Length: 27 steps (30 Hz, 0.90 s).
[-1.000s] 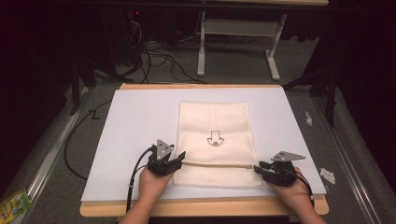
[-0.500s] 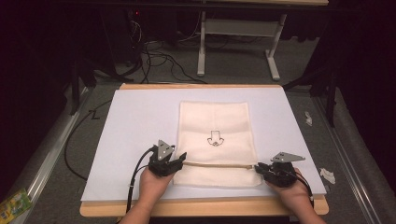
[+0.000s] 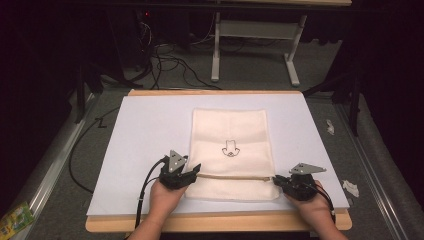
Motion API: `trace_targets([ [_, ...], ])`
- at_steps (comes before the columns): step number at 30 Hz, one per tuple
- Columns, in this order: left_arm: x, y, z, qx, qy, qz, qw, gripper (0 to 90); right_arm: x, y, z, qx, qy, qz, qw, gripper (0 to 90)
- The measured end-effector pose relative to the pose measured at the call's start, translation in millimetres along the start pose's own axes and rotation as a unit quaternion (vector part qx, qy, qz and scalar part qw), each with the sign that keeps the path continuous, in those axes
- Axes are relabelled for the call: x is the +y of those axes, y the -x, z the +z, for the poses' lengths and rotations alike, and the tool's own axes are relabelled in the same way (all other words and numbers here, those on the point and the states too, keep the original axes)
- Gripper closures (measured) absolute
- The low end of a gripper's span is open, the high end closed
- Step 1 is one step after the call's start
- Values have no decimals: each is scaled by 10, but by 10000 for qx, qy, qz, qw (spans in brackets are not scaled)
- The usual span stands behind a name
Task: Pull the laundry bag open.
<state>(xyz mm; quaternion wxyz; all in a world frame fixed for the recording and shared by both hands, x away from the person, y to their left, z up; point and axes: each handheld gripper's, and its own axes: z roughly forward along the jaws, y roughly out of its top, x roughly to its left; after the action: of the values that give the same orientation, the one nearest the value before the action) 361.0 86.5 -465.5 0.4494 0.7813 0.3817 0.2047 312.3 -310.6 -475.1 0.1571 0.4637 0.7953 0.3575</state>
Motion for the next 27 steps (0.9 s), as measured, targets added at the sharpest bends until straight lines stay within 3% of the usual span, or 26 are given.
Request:
trace_targets([
  [10, -5, 26, 11, -3, 70, 97, 9999, 368, 11, -20, -16, 22, 44, -52, 10000, 839],
  [27, 2, 81, -2, -206, 260, -42, 9994, 359, 48, -10, -76, 94, 237, -88, 9996, 841],
])
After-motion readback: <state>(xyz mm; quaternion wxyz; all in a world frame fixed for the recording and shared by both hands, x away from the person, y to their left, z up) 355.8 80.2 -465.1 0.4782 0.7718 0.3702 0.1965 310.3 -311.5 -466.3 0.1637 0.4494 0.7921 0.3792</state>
